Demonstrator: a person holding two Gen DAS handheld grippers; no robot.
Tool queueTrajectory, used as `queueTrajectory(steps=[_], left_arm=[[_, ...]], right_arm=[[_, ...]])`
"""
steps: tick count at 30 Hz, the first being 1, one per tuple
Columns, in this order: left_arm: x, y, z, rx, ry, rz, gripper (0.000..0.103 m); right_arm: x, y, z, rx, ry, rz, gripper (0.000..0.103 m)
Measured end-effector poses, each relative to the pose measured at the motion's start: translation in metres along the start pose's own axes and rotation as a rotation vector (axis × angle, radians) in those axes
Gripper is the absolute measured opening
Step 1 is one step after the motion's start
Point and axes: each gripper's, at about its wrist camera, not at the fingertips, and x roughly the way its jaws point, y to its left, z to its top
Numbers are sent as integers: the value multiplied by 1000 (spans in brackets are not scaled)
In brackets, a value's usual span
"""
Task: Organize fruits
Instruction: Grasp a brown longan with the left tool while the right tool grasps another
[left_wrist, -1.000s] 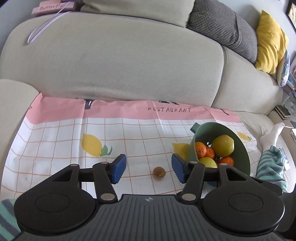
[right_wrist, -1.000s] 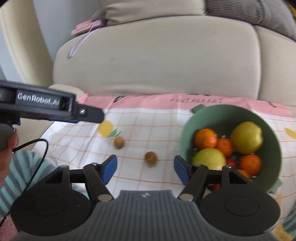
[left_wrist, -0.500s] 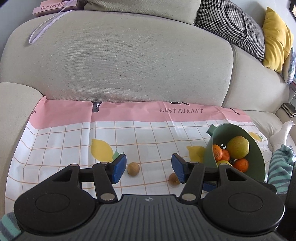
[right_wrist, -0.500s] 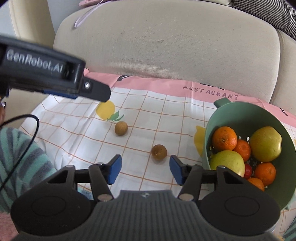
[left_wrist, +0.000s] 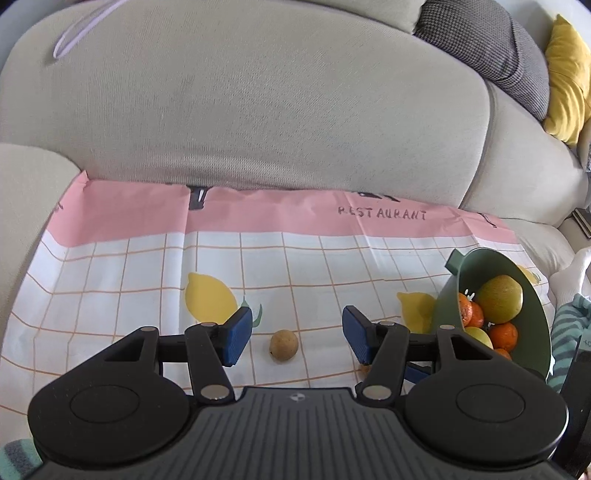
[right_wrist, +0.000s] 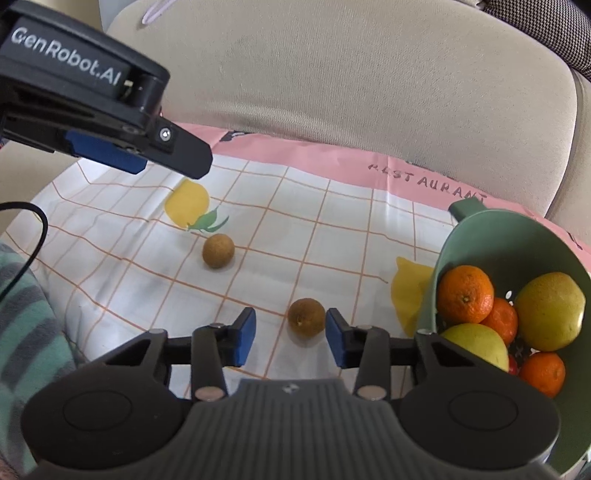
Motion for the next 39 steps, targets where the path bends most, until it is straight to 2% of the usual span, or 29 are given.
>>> queueTrajectory(steps=[4, 11, 20, 39], left_arm=[[11, 5, 1, -12, 23, 2, 66], [33, 3, -3, 29, 98, 7, 66], [62, 1, -15, 38, 179, 11, 64], [81, 2, -24, 58, 151, 1, 28]], right_arm=[[7, -3, -1, 7, -2, -6, 33], [18, -4, 3, 9, -2, 9, 25], [20, -4, 2, -6, -21, 19, 24], [20, -8, 0, 6, -35, 47, 24]])
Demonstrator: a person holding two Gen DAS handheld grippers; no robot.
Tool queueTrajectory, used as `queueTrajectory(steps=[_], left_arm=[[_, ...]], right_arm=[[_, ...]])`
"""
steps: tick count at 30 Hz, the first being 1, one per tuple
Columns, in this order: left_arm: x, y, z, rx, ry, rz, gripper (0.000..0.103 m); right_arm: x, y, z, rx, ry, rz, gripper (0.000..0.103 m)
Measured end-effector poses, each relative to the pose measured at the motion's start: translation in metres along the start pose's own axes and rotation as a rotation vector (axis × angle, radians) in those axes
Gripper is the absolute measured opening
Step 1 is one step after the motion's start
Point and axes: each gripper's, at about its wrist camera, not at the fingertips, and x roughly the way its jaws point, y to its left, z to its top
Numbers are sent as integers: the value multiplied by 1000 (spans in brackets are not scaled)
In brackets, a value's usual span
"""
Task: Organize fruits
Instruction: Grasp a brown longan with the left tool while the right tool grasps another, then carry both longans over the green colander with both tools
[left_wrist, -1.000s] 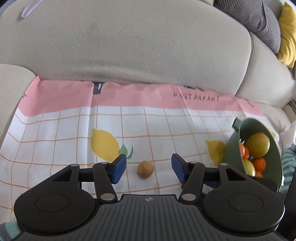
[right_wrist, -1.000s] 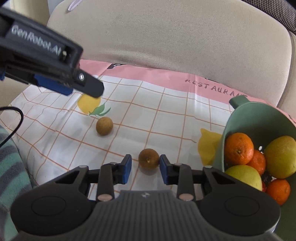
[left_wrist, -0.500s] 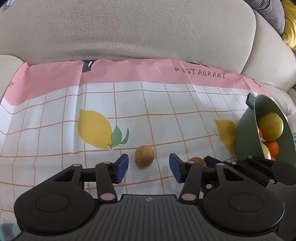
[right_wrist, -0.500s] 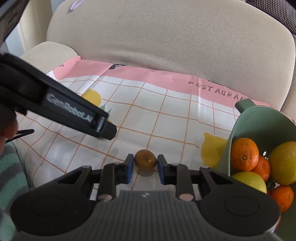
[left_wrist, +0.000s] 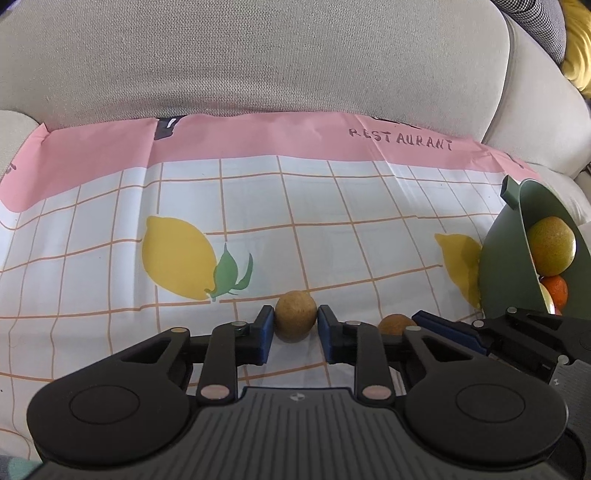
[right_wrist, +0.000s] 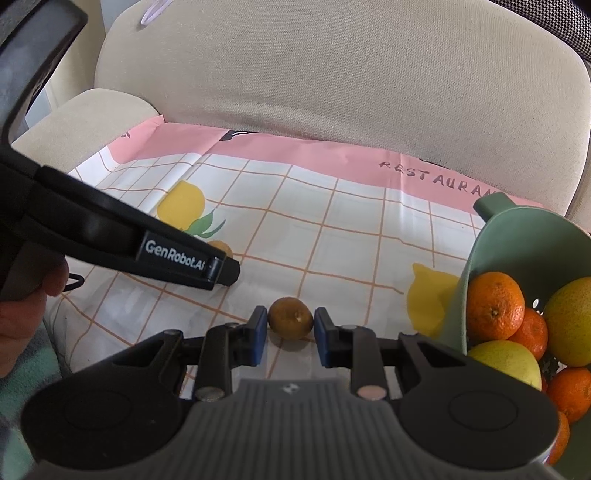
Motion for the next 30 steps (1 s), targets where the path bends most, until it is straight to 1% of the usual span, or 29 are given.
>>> queueTrajectory(steps=[6, 13, 22, 30], left_arm=[[-4, -2, 0, -3, -6, 1, 27], [-25, -9, -1, 13, -19, -1, 27], [-63, -26, -5, 35, -72, -16, 27], [-95, -60, -12, 96, -119, -31, 27]], right_arm=[[0, 0, 0, 5, 0, 5, 24], [-12, 2, -2, -4, -9, 23, 24], [-52, 6, -7, -35, -36, 61, 24], [-99, -1, -16, -36, -82, 74, 24]])
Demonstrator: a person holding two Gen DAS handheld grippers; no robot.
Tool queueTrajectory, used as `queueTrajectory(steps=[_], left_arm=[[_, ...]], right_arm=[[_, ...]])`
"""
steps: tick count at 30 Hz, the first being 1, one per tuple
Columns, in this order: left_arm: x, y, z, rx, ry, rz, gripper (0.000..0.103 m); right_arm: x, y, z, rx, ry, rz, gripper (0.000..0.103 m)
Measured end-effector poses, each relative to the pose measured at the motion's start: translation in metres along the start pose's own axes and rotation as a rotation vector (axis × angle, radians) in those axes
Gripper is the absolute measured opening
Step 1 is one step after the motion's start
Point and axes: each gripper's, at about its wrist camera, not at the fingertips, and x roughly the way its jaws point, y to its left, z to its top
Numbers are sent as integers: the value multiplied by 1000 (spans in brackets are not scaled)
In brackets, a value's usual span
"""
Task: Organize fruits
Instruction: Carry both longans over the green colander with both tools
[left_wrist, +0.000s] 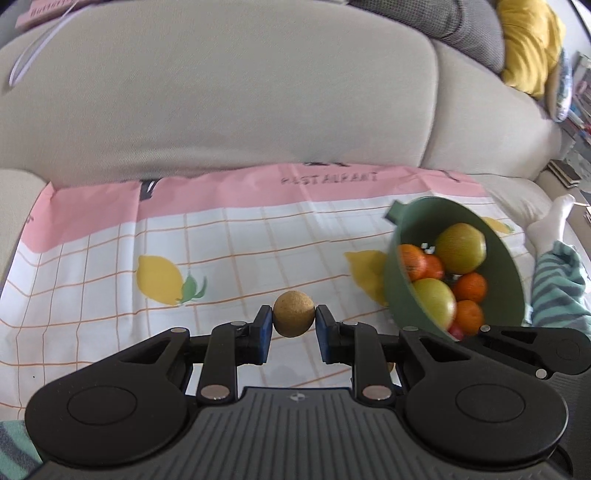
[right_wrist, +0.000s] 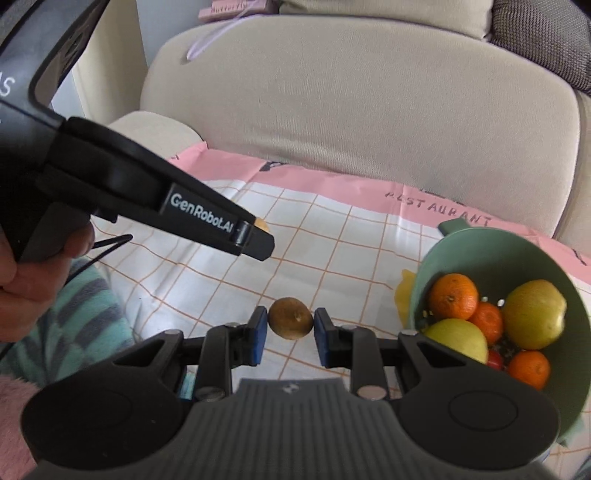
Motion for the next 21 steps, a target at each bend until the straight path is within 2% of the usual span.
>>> queueTrajectory(steps=[13, 21], left_arm=[[-23, -58, -2, 122, -52, -38, 27], [-12, -90, 3, 201, -42, -88, 27]], right_arm=[[-58, -47, -10, 87, -104, -131, 24], [-66, -98, -26, 220, -91, -227, 24]])
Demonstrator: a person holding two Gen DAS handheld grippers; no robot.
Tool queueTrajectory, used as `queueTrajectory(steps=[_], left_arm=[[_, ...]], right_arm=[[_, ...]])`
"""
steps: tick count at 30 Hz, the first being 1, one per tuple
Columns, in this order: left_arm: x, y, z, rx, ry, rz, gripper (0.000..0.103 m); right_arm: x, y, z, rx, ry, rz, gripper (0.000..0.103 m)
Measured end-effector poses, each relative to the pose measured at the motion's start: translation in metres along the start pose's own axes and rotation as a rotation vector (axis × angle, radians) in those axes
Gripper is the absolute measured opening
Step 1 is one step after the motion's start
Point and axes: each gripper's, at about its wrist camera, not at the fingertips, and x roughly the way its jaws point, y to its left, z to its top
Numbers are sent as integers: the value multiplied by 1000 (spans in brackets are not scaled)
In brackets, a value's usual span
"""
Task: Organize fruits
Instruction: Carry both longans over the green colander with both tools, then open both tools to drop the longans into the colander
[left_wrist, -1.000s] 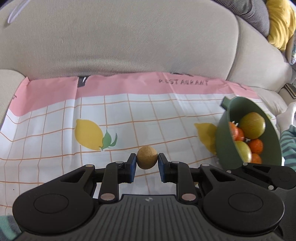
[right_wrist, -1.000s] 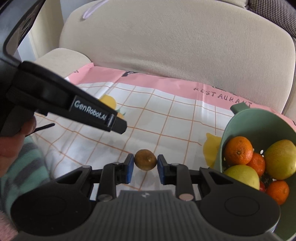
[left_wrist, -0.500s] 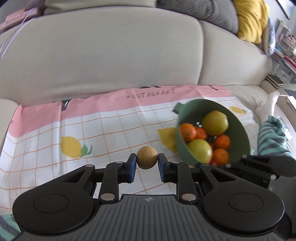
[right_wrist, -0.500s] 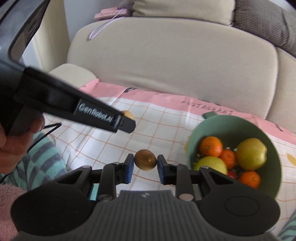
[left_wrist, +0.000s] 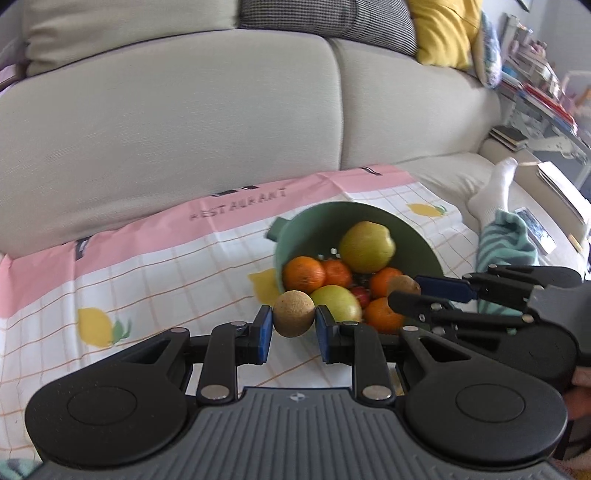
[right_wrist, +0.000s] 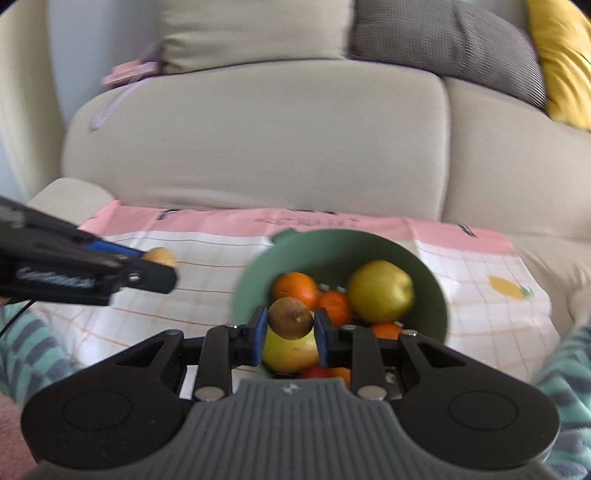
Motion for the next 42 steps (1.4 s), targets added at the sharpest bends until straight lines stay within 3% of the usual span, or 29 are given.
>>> queueTrajectory(steps=[11, 16, 26, 42], left_arm=[[47, -43, 16, 128, 27, -80, 27], [74, -44, 24, 89, 71, -106, 27], [107, -36, 37, 6, 140, -144, 27], [133, -38, 39, 22, 185, -113, 28]], right_arm=[[25, -39, -12, 110, 30, -23, 24], [37, -49, -16, 111, 25, -39, 24], [57, -60, -20, 130, 28, 9, 24], [76, -49, -22, 61, 64, -19, 27]])
